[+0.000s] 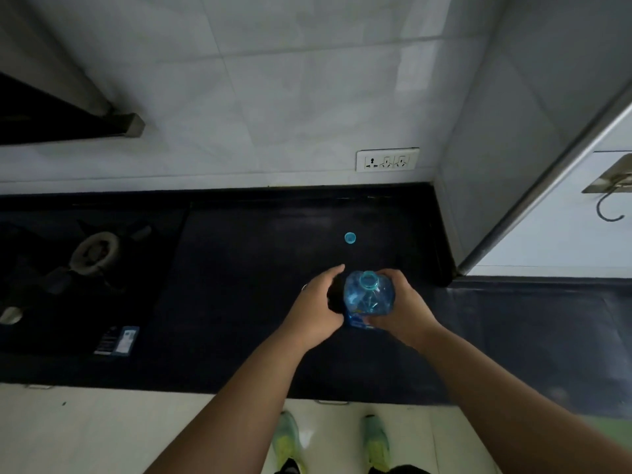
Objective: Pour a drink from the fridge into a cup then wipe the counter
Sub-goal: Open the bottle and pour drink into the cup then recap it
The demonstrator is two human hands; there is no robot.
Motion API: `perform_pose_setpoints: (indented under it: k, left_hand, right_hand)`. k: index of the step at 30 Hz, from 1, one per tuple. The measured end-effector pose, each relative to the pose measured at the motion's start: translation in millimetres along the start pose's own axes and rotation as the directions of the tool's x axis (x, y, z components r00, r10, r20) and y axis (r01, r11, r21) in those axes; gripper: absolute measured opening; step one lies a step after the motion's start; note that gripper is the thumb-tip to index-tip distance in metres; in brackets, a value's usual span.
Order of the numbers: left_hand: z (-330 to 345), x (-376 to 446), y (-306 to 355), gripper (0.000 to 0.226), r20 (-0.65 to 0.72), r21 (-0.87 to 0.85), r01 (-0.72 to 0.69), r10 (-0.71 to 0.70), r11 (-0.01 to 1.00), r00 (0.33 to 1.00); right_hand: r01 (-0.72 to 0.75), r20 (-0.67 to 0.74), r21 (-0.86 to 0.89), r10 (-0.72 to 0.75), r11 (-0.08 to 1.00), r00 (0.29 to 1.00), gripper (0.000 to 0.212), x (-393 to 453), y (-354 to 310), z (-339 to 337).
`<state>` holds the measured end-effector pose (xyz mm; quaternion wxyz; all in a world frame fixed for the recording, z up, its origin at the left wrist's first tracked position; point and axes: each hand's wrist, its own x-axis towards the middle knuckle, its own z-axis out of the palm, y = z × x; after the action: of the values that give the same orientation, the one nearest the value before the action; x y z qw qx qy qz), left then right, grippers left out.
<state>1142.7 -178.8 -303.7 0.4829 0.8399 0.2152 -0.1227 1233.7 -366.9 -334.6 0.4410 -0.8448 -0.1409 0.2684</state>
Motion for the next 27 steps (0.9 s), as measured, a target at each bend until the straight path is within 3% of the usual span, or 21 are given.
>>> perform_pose_setpoints:
  k: [3, 6, 11, 16, 22, 24, 27]
  left_hand:
    - [-9, 5, -18, 0.076, -0.102, 0.054, 0.092, -0.086, 0.994, 0.991]
    - [-16, 13, -42, 0.054, -0.168, 0.029, 0.247, -0.239, 0.969, 0.956]
    - [-10, 28, -74, 0.048, -0.084, 0.001, 0.403, -0.401, 0.915, 0.912]
    - [6, 38, -79, 0.021, -0.025, -0.262, 0.537, -0.562, 0.802, 0.827]
    - [16, 42, -89, 0.022, 0.035, -0.529, 0.585, -0.672, 0.615, 0.739]
    - [14, 34, -87, 0.023, 0.019, -0.541, 0.564, -0.661, 0.624, 0.750]
    - [2, 11, -72, 0.025, -0.035, -0.498, 0.481, -0.571, 0.721, 0.820]
  right_hand:
    - [-0.067, -0.099, 0.061, 0.073, 0.996, 0.992, 0.092, -1, 13, 4]
    - [-0.076, -0.113, 0.038, 0.080, 0.996, 0.990, 0.092, 2, 24, 10]
    - [-0.079, -0.117, -0.015, 0.077, 0.997, 0.990, 0.091, 15, 25, 14]
    - [-0.079, -0.110, -0.021, 0.076, 0.997, 0.991, 0.088, 23, 27, 14]
    - [-0.092, -0.119, -0.042, 0.086, 0.995, 0.989, 0.089, 25, 28, 15]
    - [-0.100, -0.105, -0.050, 0.094, 0.994, 0.990, 0.091, 25, 25, 13]
    - [-0.112, -0.080, -0.065, 0.107, 0.992, 0.991, 0.094, 25, 17, 8]
